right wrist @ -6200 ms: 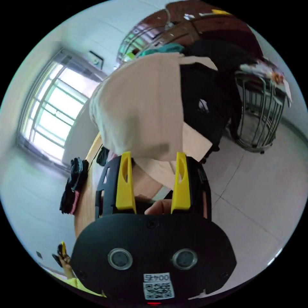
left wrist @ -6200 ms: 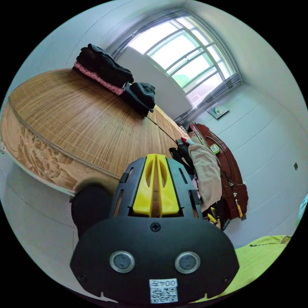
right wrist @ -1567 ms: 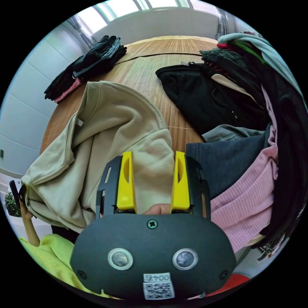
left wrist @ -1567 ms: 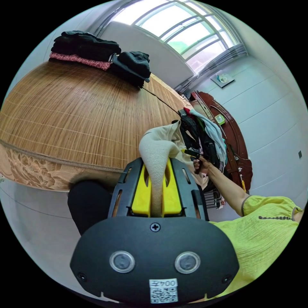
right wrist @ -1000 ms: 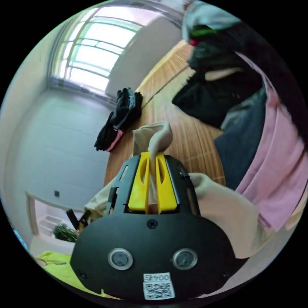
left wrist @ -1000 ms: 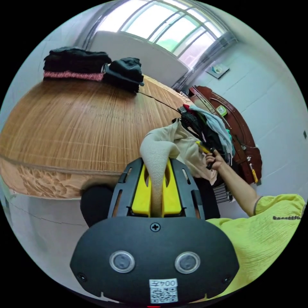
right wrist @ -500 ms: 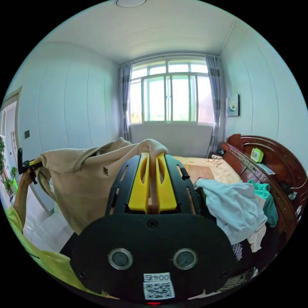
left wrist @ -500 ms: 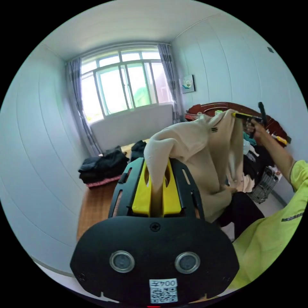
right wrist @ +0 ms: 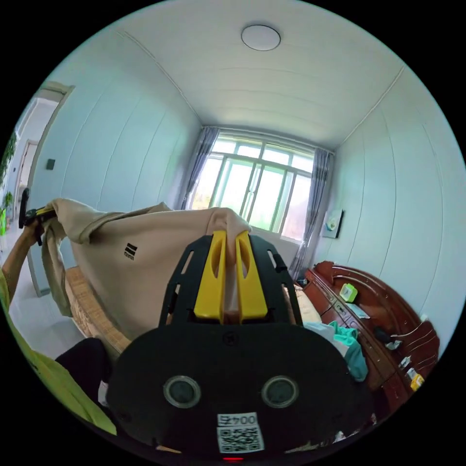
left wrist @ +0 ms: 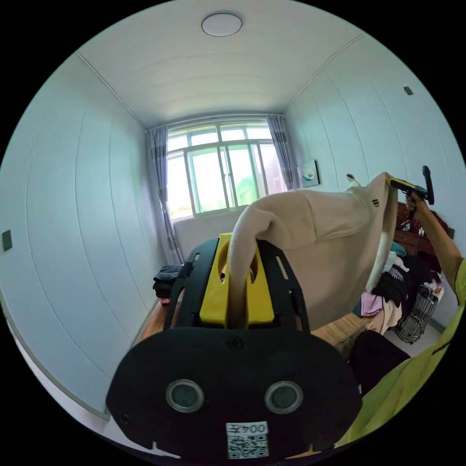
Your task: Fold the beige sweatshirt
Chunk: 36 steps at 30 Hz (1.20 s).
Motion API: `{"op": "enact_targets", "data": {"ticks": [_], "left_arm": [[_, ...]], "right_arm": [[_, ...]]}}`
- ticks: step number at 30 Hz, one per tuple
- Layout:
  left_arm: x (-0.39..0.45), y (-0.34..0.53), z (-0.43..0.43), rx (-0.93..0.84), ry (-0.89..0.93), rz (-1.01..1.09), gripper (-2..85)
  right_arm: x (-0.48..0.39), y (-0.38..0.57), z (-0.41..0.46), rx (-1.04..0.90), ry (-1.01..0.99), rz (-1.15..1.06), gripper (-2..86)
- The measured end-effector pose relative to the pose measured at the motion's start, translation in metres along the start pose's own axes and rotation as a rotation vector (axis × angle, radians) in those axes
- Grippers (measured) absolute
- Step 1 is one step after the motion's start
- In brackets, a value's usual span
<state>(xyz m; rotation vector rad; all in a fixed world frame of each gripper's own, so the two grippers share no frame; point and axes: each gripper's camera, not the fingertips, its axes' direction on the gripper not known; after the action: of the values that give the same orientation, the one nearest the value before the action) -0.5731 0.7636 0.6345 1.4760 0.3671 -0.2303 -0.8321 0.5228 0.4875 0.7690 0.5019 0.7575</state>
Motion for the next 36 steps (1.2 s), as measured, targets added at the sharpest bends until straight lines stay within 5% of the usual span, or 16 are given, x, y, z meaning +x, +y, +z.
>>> {"op": "enact_targets", "data": {"ticks": [10, 18, 25, 30, 32, 36], "left_arm": [[0.042, -0.006, -0.095, 0.029, -0.086, 0.111, 0.2], [0.072, 0.010, -0.039, -0.087, -0.111, 0.158, 0.7], [0.074, 0.055, 0.169, -0.313, -0.118, 0.118, 2.5], [0.072, 0.118, 0.380, -0.513, -0.160, 0.015, 12.2], [0.074, 0.168, 0.483, -0.771, -0.206, -0.049, 16.8], [0.079, 0.225, 0.541, -0.931, -0.249, -0.168, 15.7]], "right_arm": [[-0.043, 0.019, -0.067, 0.068, 0.031, -0.147, 3.9], [-0.059, 0.047, -0.010, -0.043, 0.010, -0.161, 3.8], [-0.059, 0.088, 0.166, -0.263, -0.041, -0.095, 3.8], [-0.069, 0.147, 0.382, -0.572, 0.016, -0.022, 4.9], [-0.076, 0.178, 0.440, -0.734, 0.091, -0.038, 4.0], [-0.079, 0.217, 0.460, -0.739, 0.217, -0.062, 4.4]]}}
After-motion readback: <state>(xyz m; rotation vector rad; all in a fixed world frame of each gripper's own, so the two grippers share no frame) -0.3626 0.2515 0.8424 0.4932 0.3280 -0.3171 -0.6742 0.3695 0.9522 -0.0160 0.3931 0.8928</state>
